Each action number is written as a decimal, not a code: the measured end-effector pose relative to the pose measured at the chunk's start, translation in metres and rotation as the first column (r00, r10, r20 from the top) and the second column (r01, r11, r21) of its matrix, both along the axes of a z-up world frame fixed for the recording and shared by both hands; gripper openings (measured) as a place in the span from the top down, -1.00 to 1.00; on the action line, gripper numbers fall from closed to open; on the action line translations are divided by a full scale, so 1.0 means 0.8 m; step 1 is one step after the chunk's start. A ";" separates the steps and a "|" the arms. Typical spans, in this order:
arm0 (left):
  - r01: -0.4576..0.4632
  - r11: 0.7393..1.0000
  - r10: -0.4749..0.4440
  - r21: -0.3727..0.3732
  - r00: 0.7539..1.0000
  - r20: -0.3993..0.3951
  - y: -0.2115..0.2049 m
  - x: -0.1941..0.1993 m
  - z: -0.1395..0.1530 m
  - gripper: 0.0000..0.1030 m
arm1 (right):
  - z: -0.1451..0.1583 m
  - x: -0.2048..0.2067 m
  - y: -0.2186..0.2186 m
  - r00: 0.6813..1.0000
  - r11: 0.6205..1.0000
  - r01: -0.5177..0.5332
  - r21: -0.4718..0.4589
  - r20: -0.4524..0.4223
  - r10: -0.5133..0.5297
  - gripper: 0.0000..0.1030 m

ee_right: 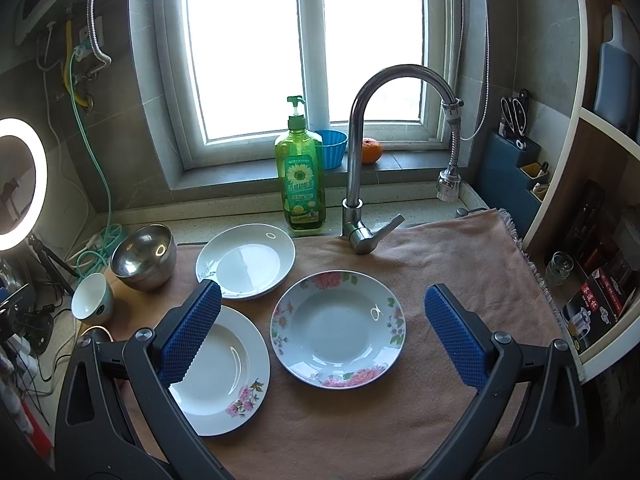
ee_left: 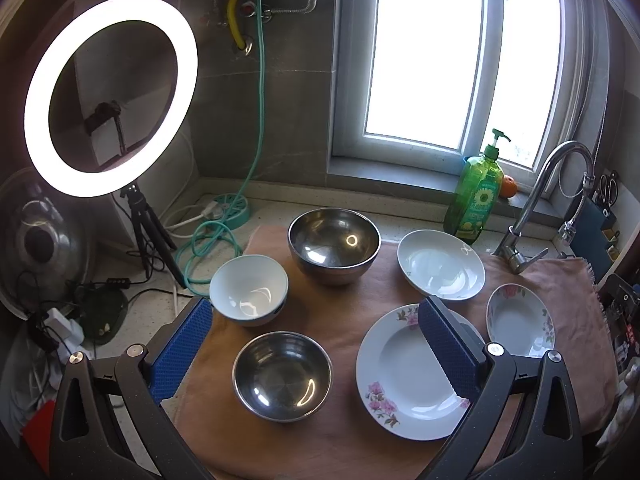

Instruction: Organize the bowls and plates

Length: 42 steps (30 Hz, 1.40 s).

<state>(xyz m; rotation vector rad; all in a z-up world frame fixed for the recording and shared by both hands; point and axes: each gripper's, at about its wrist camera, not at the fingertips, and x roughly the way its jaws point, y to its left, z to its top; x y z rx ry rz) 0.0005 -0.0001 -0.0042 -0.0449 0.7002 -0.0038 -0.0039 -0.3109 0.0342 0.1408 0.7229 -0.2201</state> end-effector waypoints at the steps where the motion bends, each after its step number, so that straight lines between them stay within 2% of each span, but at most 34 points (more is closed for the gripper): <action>1: 0.000 1.000 0.000 -0.001 1.000 0.000 0.000 0.000 0.000 -0.99 | 0.000 0.000 0.000 1.000 1.000 0.001 -0.001 0.001 -0.001 -1.00; 22: 0.008 1.000 -0.008 -0.001 1.000 0.001 -0.005 0.009 0.003 -0.99 | -0.002 0.006 -0.001 1.000 1.000 0.000 -0.005 -0.004 0.000 -1.00; 33: 0.018 1.000 -0.018 -0.007 1.000 -0.020 -0.010 0.012 -0.006 -0.99 | -0.018 0.014 -0.002 0.999 1.000 -0.008 -0.015 -0.032 0.007 -1.00; 38: 0.034 0.999 -0.034 -0.006 0.999 -0.035 -0.012 0.017 -0.011 -0.99 | -0.022 0.013 -0.005 0.999 1.000 -0.010 -0.002 -0.033 0.010 -1.00; 42: 0.084 0.996 -0.085 -0.018 0.995 -0.057 -0.015 0.023 -0.017 -0.99 | -0.035 0.014 -0.012 0.998 1.000 -0.006 0.030 -0.061 0.008 -1.00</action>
